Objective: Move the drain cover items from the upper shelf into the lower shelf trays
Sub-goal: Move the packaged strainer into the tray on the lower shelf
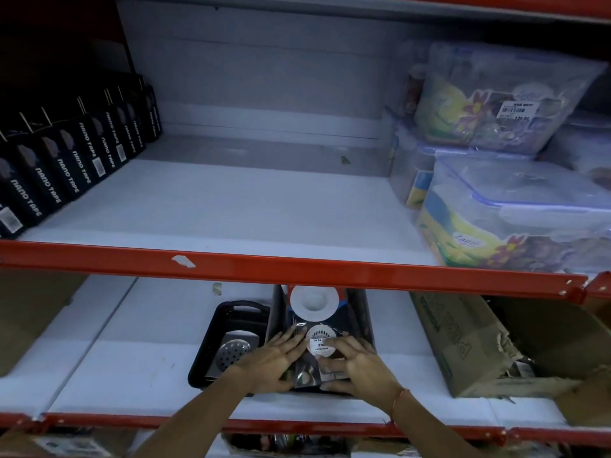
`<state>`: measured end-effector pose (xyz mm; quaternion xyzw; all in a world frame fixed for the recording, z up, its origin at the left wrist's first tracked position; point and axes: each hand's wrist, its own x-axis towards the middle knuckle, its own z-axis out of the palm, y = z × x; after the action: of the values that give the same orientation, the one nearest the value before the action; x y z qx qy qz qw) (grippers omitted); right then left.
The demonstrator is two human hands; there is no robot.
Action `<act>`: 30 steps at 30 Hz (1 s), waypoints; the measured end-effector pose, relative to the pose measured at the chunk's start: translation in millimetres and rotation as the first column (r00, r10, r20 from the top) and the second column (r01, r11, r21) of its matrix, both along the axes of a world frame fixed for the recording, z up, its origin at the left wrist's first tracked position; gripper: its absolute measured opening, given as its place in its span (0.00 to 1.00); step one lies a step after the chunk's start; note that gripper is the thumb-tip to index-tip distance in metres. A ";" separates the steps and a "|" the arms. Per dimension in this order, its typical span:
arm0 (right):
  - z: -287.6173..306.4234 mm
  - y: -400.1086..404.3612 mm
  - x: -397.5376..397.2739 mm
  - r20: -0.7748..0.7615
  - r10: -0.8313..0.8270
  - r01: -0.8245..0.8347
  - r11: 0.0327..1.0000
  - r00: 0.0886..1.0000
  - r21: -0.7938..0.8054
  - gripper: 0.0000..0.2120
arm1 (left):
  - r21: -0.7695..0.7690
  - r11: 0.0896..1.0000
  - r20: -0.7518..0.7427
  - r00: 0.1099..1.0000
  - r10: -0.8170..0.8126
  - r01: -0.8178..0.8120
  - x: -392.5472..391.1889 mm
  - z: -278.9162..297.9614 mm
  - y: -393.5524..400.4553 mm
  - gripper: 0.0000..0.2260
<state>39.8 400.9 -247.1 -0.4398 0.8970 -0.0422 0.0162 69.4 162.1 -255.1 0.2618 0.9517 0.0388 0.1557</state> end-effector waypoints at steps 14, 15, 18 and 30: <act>-29.8 -17.9 6.5 0.272 -0.480 0.524 0.844 0.834 -0.117 0.27 | -0.050 0.945 0.072 0.943 0.326 -0.323 9.8 -1.4 23.8 0.30; -31.2 -18.0 9.1 0.256 -0.482 0.519 0.849 0.838 -0.102 0.27 | -0.089 0.943 0.012 0.946 0.323 -0.321 10.5 -3.9 24.9 0.30; -31.9 -17.5 18.7 0.217 -0.492 0.522 0.846 0.843 -0.107 0.27 | -0.089 0.939 -0.149 0.937 0.316 -0.331 18.3 -12.1 20.9 0.28; -29.2 -61.8 82.0 0.105 -0.280 0.290 0.953 0.954 -0.086 0.23 | 0.091 0.865 -0.206 0.841 0.500 -0.493 113.4 -33.2 -50.0 0.37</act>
<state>121.9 339.1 -276.3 -0.3036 0.9461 -0.1092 0.0292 182.8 112.1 -288.2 0.0118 0.9974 0.0645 0.0282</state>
